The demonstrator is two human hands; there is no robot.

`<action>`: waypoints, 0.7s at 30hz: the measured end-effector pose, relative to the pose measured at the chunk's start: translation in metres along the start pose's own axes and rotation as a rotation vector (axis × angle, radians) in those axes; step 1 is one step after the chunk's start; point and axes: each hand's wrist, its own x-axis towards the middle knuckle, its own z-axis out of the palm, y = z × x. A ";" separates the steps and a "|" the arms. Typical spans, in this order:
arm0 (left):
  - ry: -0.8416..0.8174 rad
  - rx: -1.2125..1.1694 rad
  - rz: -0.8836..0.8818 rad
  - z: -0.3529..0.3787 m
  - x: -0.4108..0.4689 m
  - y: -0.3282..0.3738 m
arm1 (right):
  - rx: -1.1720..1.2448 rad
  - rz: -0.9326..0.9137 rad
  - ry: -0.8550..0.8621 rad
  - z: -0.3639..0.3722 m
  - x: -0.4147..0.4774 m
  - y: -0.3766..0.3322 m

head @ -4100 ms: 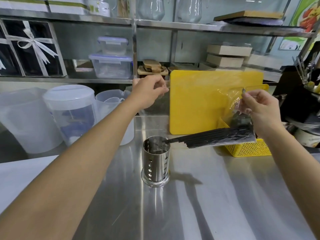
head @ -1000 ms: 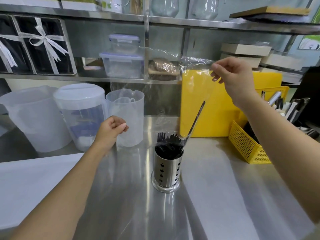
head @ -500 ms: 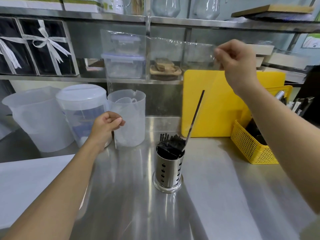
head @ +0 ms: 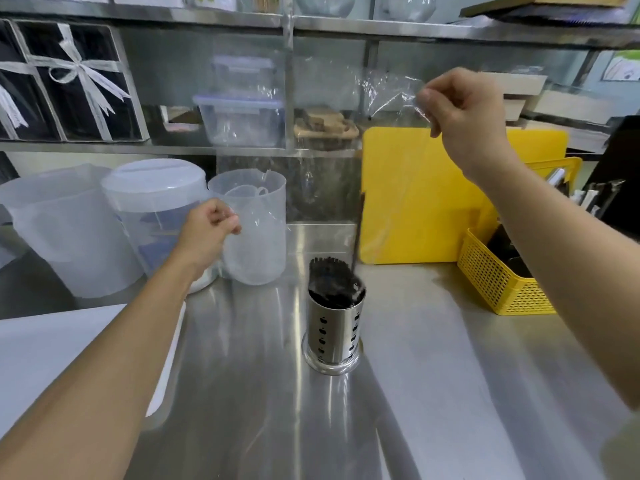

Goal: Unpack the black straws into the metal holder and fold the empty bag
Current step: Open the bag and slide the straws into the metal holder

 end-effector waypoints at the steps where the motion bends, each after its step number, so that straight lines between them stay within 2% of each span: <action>1: 0.030 0.016 0.002 0.000 0.002 0.000 | -0.007 0.000 0.003 0.001 -0.001 0.001; 5: -0.083 0.062 -0.017 0.008 -0.002 0.000 | -0.012 0.007 0.019 0.002 -0.003 0.005; 14: -0.039 -0.127 -0.034 0.006 -0.006 -0.002 | 0.023 -0.040 0.054 -0.008 0.006 0.004; 21: 0.017 -0.209 0.067 -0.002 0.000 0.022 | 0.070 -0.100 0.128 -0.022 0.022 -0.013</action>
